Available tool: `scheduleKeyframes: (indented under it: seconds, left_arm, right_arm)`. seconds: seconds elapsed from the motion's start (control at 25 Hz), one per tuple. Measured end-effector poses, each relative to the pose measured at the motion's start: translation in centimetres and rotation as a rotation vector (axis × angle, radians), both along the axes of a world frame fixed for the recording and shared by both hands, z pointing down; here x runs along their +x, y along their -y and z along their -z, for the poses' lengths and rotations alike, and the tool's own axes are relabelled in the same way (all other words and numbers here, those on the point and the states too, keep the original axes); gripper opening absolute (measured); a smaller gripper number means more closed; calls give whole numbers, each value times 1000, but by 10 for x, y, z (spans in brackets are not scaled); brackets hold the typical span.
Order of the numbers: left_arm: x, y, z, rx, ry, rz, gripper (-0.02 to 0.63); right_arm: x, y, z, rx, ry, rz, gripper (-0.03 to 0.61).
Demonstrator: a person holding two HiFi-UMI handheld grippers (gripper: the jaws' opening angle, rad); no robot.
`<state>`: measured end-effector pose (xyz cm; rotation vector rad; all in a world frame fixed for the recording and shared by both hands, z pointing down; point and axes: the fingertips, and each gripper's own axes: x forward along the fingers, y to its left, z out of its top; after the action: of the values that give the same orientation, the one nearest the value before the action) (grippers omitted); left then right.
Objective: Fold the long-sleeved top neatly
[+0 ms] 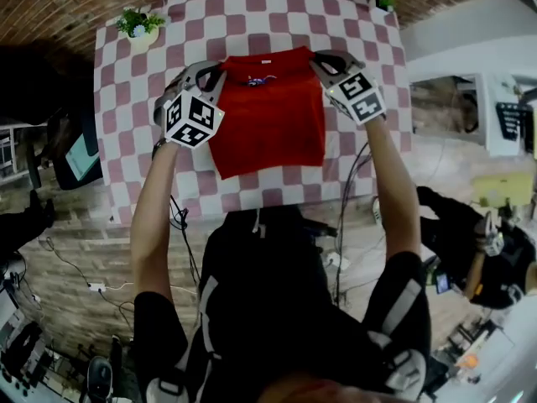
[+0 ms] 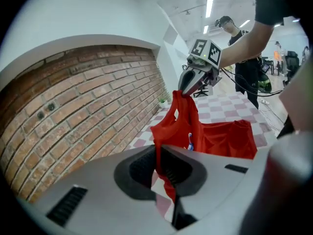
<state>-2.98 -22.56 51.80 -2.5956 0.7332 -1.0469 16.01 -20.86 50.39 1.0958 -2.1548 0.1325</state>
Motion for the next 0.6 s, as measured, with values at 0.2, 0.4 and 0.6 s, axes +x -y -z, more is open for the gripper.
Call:
scheduleKeyframes:
  seconds: [0.2, 0.4, 0.6]
  left_arm:
    - [-7, -49, 10, 30, 4, -17, 28]
    - [-16, -100, 5, 30, -2, -35, 28]
    - [-24, -146, -15, 17, 8, -33, 28]
  right_arm:
    - [-7, -55, 6, 27, 8, -34, 37]
    - [-16, -110, -5, 32, 21, -52, 37]
    - [-23, -158, -28, 25, 28, -55, 37]
